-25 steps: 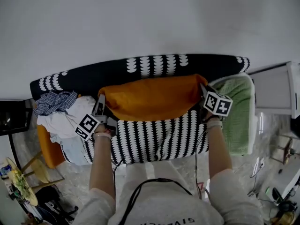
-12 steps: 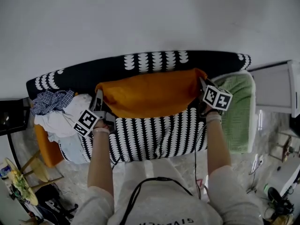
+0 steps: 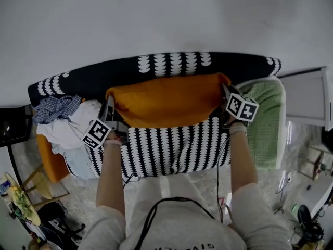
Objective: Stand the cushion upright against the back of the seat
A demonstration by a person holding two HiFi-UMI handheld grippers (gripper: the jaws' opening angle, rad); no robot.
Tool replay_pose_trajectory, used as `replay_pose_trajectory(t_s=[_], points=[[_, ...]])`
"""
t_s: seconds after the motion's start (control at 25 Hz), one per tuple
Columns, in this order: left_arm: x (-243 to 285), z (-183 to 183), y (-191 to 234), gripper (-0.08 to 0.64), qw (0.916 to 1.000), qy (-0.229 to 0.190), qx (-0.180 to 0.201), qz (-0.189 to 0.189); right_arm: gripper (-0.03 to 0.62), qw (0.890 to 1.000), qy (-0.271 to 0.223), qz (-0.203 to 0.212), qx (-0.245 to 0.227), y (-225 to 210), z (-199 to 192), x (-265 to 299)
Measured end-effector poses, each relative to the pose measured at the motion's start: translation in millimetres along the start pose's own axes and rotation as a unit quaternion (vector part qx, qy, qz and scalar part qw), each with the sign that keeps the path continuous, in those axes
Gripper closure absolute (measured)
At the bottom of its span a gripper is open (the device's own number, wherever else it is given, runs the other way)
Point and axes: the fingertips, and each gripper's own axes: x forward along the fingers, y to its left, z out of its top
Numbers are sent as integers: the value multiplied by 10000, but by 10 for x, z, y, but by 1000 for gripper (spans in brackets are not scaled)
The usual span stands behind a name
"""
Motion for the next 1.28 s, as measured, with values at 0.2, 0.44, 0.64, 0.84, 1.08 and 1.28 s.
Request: replay_pose_trajectory(t_s=[0.2, 0.44, 0.64, 0.84, 1.08, 1.28], points=[[-50, 23, -32, 473, 9989, 102, 448, -115, 552, 9999, -147, -33, -79, 8, 32, -53], [-154, 163, -110, 422, 9919, -23, 1268, 80, 431, 9991, -426, -14, 74, -4, 109, -145], [-300, 197, -255, 410, 9816, -124, 1899, 127, 397, 9971, -723, 179, 178, 1, 197, -278], [-528, 165, -277, 410, 9723, -276, 2291, 376, 397, 9961, -861, 185, -21, -33, 195, -439], [-907, 80, -206, 410, 9683, -541, 2366, 587, 400, 9939, -1018, 391, -175, -20, 67, -692], [-1128, -147, -290, 411, 9703, -479, 2338, 385, 483, 9910, -979, 733, -553, 223, -162, -891]])
